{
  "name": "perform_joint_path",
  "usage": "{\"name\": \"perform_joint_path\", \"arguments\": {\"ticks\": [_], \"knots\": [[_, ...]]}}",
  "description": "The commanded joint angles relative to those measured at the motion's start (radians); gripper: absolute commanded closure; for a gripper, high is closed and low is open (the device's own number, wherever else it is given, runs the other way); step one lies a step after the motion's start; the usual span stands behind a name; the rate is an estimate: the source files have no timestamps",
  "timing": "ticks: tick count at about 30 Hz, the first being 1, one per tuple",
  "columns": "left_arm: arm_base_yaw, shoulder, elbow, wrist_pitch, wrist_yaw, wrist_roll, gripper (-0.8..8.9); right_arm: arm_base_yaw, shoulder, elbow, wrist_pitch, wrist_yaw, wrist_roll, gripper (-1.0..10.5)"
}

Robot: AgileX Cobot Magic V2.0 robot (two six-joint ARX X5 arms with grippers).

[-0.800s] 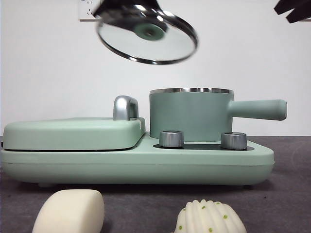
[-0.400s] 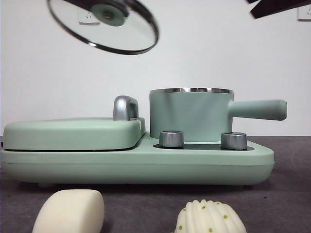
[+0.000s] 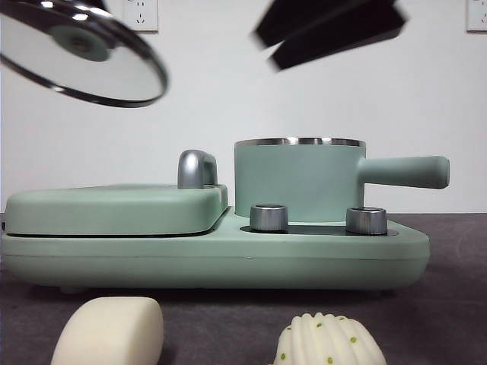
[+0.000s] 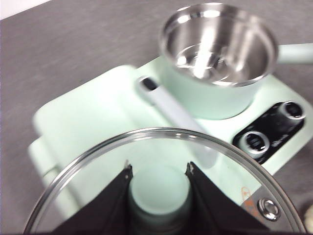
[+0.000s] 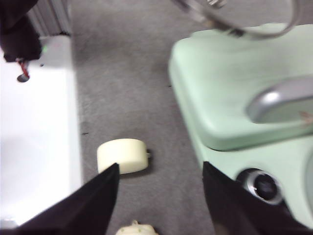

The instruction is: Put the buns in a small steamer

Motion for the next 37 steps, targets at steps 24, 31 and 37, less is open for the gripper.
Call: {"name": "perform_joint_path", "arguments": {"ticks": [24,31,37], "knots": [[0.158,-0.089,0.009,-0.009,-0.014,-0.011,7.99,0.245,0.624,0.016,0.311,0.148,0.092,5.7],[0.159,-0.089,0.009,-0.007,-0.014,-0.010,7.99,0.248,0.593,0.016,0.298,0.146,0.206,7.0],[0.159,-0.089,0.009,-0.007,-0.014,-0.010,7.99,0.238,0.434,0.040,0.184,0.158,0.312,7.0]]}}
